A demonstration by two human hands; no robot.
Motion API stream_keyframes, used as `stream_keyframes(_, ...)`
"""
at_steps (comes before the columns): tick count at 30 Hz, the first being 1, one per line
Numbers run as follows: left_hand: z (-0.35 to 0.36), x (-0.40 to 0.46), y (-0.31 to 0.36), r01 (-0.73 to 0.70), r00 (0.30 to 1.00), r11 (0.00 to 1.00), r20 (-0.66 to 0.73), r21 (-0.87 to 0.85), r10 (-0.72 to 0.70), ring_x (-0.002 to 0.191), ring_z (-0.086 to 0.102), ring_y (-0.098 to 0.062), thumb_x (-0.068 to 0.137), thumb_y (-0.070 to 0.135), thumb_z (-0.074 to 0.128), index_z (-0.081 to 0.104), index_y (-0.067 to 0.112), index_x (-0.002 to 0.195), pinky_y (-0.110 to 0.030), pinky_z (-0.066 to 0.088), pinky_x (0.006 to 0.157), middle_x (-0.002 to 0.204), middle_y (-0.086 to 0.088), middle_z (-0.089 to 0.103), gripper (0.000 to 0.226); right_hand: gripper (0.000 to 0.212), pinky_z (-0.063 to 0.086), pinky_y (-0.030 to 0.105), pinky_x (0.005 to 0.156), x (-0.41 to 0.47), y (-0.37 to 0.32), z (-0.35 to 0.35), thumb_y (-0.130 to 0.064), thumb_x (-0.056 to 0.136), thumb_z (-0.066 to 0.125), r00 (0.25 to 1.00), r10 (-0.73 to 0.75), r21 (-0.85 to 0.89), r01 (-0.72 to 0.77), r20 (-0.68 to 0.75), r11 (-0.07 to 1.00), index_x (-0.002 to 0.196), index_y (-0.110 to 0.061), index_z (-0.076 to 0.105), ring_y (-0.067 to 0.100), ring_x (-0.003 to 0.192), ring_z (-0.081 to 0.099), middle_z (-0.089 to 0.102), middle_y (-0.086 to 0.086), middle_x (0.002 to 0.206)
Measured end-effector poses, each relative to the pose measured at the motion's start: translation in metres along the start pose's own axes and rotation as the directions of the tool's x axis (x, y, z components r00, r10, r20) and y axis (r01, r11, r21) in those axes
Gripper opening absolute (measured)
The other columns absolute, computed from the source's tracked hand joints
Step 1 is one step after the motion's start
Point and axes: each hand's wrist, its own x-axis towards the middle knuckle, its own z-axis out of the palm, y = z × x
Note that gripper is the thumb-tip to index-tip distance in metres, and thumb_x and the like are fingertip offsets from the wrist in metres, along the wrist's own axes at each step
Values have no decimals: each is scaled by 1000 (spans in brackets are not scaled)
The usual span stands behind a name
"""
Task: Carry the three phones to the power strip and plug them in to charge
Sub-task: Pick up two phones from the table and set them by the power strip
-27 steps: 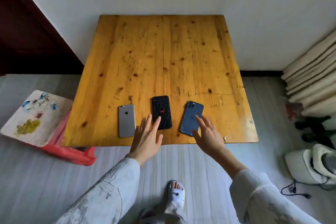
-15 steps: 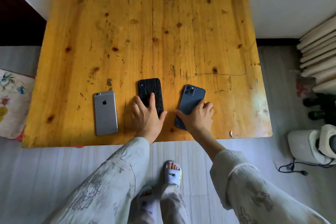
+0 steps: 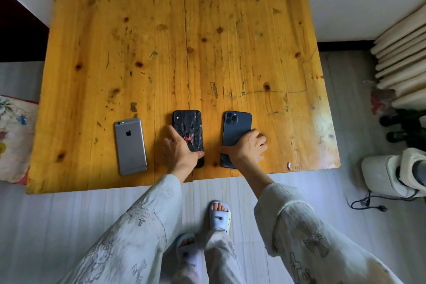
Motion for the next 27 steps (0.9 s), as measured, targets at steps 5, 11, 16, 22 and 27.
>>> stream_keyframes(5,-4,-11,-19,-35,999,992,7,-119,36,136,27,-32,72,8,75,10,8,142,-43,28,109,147,-16,26,96,97,38,43,94,-9,9,0,-37,54,86,1000,-15,-31,16,21,999,125,-6,27,31,120,33,32,14,130)
stream_keyframes(11,-19,-14,-29,-27,999,978,27,-206,33,100,50,-25,83,10,62,38,10,123,-33,42,81,121,-14,52,47,77,36,39,97,-7,17,-7,-35,68,77,995,-70,20,68,76,997,123,0,36,34,120,37,37,19,130)
stream_keyframes(16,-27,-25,-25,88,992,946,118,-313,-53,103,53,-25,84,13,62,38,15,124,-40,48,84,125,-12,53,47,15,55,44,82,-3,20,-28,-9,83,59,973,-76,307,7,216,952,97,-3,59,34,95,62,64,21,109)
stream_keyframes(22,-47,-60,-13,92,983,896,185,-434,-12,82,56,-15,85,4,58,38,15,130,-30,47,62,130,-13,52,51,31,51,50,89,-31,29,-63,-10,83,61,968,-128,425,24,216,905,113,-2,60,35,104,61,56,5,105)
stream_keyframes(27,-79,-104,2,-39,971,863,186,-503,152,95,51,-20,85,6,60,37,16,133,-30,40,73,130,-14,52,54,15,55,36,67,-79,48,-117,-6,85,56,979,-170,635,58,116,770,101,-6,58,30,86,62,63,18,96)
